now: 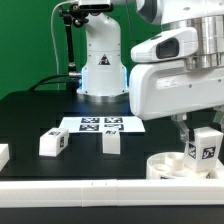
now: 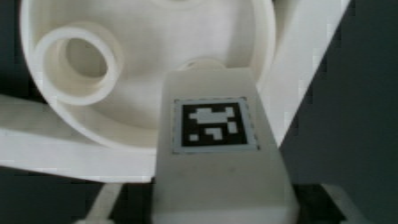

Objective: Assemble stool

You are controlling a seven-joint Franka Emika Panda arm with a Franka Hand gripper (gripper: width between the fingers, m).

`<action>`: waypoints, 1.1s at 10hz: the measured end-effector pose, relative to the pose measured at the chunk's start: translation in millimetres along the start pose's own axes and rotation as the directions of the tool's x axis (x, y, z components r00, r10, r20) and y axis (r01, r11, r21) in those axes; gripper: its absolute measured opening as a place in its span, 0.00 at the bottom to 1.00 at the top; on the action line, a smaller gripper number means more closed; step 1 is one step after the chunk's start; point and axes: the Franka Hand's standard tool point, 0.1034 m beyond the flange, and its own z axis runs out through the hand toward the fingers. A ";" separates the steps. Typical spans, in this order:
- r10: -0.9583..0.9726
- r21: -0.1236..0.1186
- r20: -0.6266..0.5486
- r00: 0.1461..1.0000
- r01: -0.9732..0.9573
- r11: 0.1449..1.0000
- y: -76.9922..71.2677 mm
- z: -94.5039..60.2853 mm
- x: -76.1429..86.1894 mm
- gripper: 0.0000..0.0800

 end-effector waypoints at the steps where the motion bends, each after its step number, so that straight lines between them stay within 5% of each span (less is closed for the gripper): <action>1: 0.111 -0.003 -0.018 0.994 -0.111 0.994 1.5 0.1 0.2 0.43; 6: 0.405 0.004 -0.018 0.914 -0.405 0.915 6.7 -0.9 -0.3 0.43; 11: 0.787 0.036 -0.006 0.617 -0.786 0.617 9.0 -1.4 -7.4 0.43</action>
Offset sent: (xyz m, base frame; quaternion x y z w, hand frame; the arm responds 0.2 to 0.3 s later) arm 0.0000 0.0000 0.0000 0.0000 0.0000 0.1938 0.9810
